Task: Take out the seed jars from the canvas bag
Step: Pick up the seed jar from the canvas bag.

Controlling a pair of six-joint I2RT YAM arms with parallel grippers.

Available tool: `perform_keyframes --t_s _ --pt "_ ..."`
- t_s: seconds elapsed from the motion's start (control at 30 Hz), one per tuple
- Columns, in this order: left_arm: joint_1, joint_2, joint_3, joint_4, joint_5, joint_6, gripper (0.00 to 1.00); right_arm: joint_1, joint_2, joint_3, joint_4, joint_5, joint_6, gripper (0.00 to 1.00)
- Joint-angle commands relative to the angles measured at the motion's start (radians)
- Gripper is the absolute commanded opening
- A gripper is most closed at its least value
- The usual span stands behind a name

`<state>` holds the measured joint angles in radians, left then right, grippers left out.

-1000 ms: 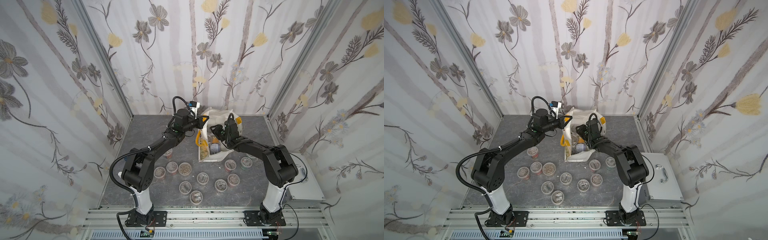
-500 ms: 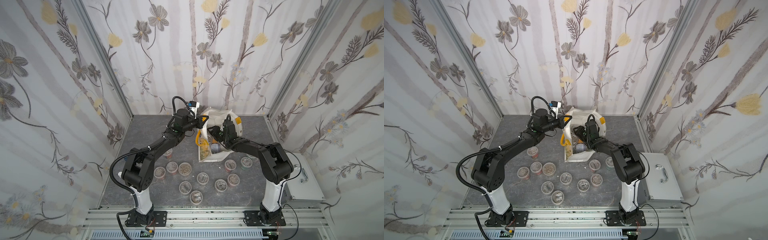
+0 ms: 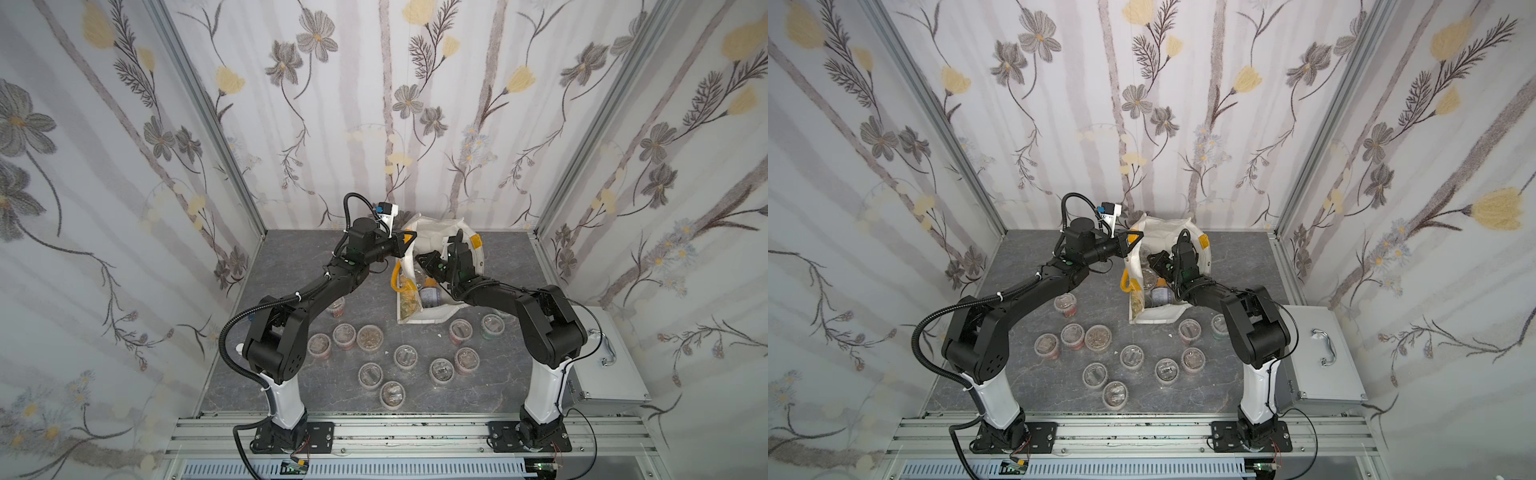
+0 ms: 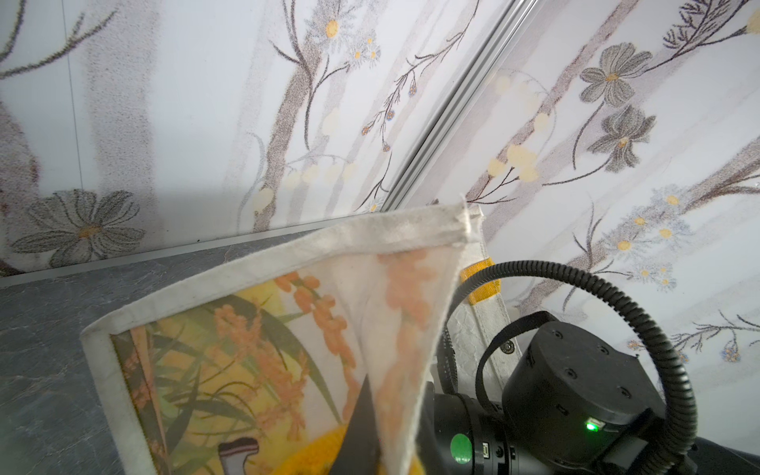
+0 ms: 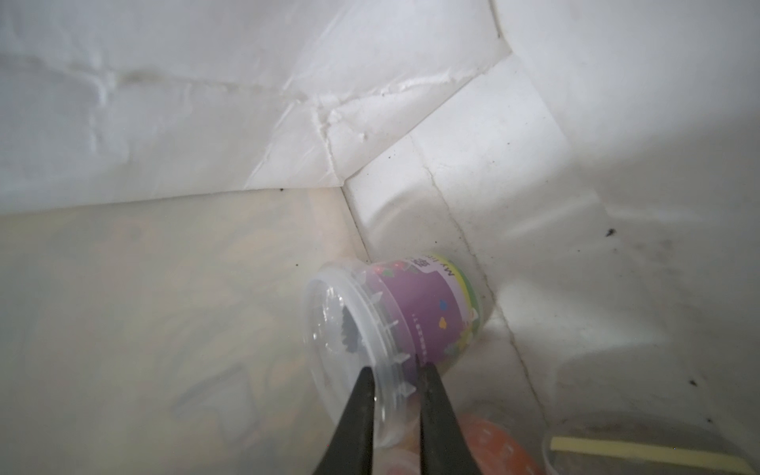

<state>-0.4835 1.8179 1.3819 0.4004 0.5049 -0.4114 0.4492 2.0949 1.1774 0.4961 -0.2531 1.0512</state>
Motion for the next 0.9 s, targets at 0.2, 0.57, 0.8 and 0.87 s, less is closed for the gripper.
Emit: perform_keyframes --t_s 0.2,0.57,0.8,0.87 --pt "0.005 -0.018 -0.001 0.071 0.022 0.006 0.00 -0.007 -0.050 -0.017 0.070 -0.015 0.019 0.11" --pt "0.046 -0.062 -0.061 0.106 -0.033 -0.001 0.00 -0.009 -0.256 -0.104 0.012 -0.020 0.035 0.09" --pt "0.070 -0.067 -0.072 0.112 -0.050 -0.003 0.00 -0.016 -0.464 -0.190 -0.114 -0.034 0.023 0.09" --pt "0.078 -0.070 -0.076 0.112 -0.057 -0.001 0.00 -0.038 -0.508 -0.204 -0.155 -0.091 0.024 0.09"
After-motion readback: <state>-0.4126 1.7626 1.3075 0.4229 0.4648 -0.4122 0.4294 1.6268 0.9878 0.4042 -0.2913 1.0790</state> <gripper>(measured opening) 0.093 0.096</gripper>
